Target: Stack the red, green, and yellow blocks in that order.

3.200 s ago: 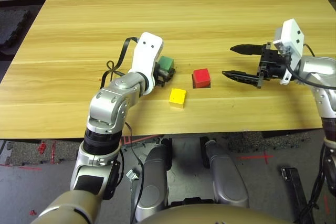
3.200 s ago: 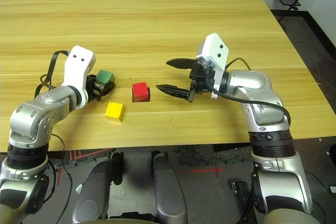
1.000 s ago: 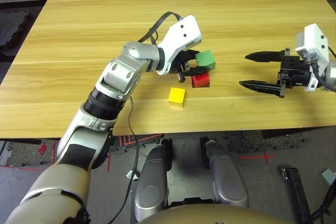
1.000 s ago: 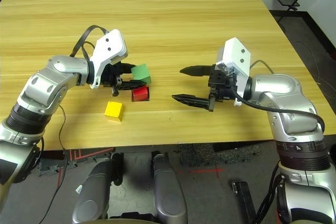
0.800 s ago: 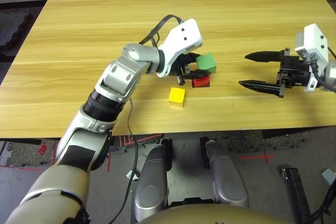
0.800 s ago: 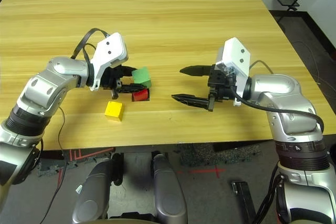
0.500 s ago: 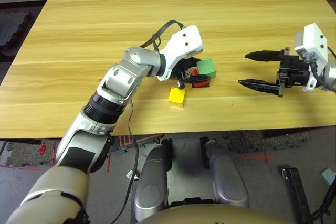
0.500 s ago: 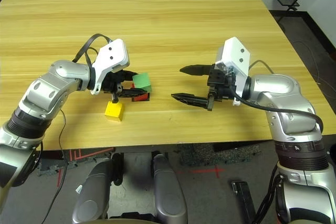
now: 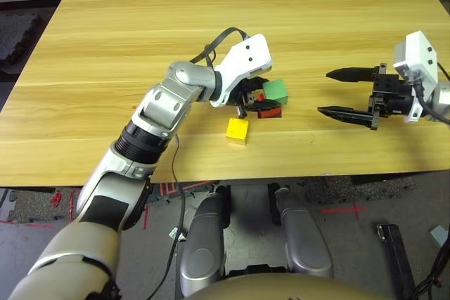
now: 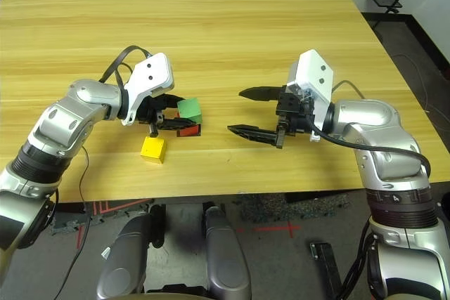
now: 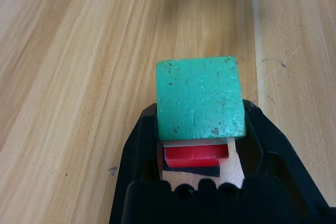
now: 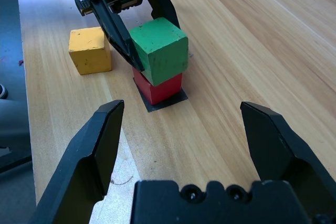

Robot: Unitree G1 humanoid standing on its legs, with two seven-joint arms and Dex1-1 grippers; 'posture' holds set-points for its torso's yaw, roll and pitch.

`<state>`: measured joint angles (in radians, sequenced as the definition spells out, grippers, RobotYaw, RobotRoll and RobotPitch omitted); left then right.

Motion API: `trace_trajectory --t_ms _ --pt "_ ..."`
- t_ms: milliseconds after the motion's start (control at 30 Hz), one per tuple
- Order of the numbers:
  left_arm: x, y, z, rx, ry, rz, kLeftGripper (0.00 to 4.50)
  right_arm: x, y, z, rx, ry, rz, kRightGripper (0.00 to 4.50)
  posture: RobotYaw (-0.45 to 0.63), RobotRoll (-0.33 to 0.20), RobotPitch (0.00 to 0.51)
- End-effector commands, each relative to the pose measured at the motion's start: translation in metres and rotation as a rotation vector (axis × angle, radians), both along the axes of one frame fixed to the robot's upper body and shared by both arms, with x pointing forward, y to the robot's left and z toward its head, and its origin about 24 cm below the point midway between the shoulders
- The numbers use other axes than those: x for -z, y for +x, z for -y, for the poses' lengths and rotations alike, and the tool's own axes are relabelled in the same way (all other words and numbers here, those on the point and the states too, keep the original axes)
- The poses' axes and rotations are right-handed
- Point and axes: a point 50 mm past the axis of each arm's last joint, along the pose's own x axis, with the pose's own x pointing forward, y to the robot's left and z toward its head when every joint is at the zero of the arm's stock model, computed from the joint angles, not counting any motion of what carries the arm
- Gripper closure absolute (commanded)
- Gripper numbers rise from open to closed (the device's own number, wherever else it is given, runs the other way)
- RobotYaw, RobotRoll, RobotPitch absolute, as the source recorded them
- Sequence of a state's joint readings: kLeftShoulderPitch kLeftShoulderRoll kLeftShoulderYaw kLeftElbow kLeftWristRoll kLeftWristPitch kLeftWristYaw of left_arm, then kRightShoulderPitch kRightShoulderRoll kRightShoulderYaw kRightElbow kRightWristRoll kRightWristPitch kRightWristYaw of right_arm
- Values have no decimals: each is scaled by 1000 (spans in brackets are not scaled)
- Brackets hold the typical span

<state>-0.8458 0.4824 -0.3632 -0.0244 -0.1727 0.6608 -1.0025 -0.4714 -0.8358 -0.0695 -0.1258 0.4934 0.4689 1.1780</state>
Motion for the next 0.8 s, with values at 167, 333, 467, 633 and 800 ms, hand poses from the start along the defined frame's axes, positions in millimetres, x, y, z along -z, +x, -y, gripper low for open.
trace_trajectory --t_ms 167,333,467,633,800 --pt "-1 0 1 23 19 0 2429 3 -1 -3 -13 7 -11 0 200 76 303" --pt "1 0 0 22 30 0 2429 2 1 -3 -14 6 -11 0 203 71 304" --pt "-3 0 1 20 20 3 2429 2 2 -2 -10 5 -11 0 204 70 302" --pt "-5 -1 3 25 25 -1 2428 2 5 -2 -6 5 -8 0 204 71 296" --pt "-8 -1 1 12 28 -7 823 3 7 -2 1 7 -4 0 206 74 287"
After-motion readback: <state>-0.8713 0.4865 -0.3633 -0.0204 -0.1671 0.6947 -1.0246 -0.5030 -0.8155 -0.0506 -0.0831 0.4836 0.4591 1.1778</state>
